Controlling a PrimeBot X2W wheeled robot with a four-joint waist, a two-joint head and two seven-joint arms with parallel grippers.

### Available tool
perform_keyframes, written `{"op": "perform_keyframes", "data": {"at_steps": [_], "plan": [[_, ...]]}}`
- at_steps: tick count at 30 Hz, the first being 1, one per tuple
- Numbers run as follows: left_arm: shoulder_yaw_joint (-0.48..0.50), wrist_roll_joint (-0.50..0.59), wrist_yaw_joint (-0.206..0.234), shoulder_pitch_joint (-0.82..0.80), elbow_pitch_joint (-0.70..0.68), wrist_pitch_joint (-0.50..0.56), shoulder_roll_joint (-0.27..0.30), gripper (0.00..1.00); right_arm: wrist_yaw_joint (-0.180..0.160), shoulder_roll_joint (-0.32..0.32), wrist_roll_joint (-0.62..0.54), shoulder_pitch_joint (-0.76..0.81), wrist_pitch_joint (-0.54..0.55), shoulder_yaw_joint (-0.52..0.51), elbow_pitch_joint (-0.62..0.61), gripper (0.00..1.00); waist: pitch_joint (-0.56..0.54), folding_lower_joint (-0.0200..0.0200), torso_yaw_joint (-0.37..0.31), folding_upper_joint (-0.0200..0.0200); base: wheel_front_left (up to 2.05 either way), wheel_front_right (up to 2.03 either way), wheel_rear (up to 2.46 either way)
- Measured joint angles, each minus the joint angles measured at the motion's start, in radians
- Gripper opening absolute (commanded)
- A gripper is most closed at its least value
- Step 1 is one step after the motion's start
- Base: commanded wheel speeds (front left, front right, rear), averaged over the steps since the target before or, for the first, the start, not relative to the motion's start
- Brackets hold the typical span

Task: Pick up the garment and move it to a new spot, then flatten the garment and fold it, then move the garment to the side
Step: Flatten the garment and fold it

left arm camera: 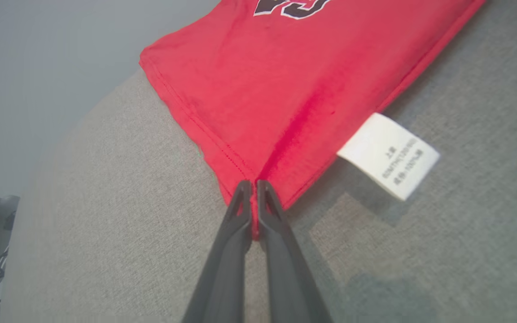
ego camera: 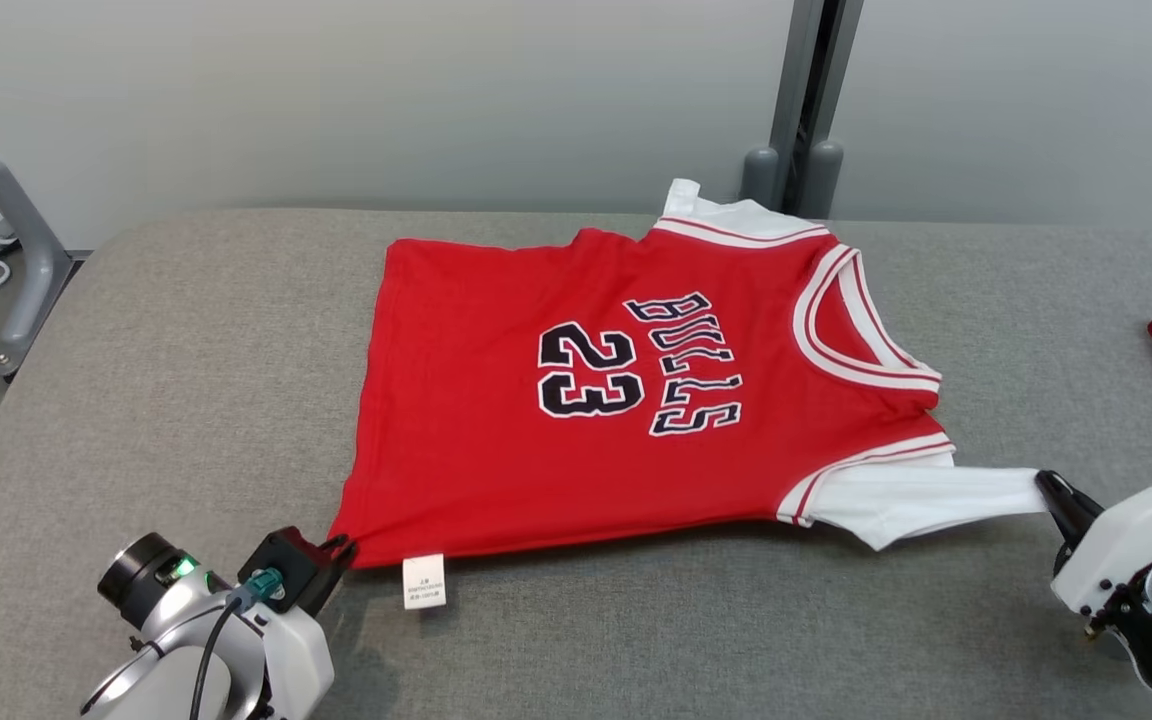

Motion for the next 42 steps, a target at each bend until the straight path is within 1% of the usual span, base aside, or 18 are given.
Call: {"op": "perform_keyframes", "data": {"at_steps": [5,11,19,24,28,34,42], "plan": [[-0.014,-0.033,0.000,0.040,-0.029,0.000,0.005,0.00,0.000,-0.030,0.037,0.079,0.001,-0.013,-0.067,0.00,-0.022,0.0001,0.017,0.0000,0.00,0.00,0.00],[-0.034,-0.095,0.000,0.091,-0.090,0.000,0.015,0.00,0.000,-0.047,0.031,0.165,0.005,-0.020,-0.124,0.00,-0.035,0.0000,0.026,0.0000,0.00,0.00,0.00],[-0.019,-0.268,0.000,0.171,-0.179,0.000,0.021,0.00,0.000,-0.055,0.045,0.256,0.086,-0.037,-0.193,0.00,-0.041,0.0000,0.029,0.0000,0.00,0.00,0.00],[-0.047,-0.319,0.000,0.194,-0.224,0.000,0.040,0.00,0.000,-0.061,0.058,0.301,0.134,-0.053,-0.226,0.00,-0.047,0.0000,0.033,0.0000,0.00,0.00,0.00],[-0.110,-0.384,0.000,0.220,-0.263,0.000,0.064,0.00,0.000,-0.065,0.071,0.339,0.180,-0.074,-0.258,0.00,-0.059,0.0000,0.034,0.0000,0.00,0.00,0.00],[-0.219,-0.479,0.000,0.230,-0.326,0.012,0.122,0.00,0.000,-0.073,0.101,0.402,0.263,-0.108,-0.304,0.00,-0.074,0.0000,0.036,0.0000,0.00,0.00,0.00],[-0.358,-0.597,0.000,0.230,-0.429,0.044,0.203,0.00,0.000,-0.089,0.112,0.479,0.372,-0.172,-0.360,0.00,-0.083,0.0000,0.035,0.0000,0.00,0.00,0.00]]}}
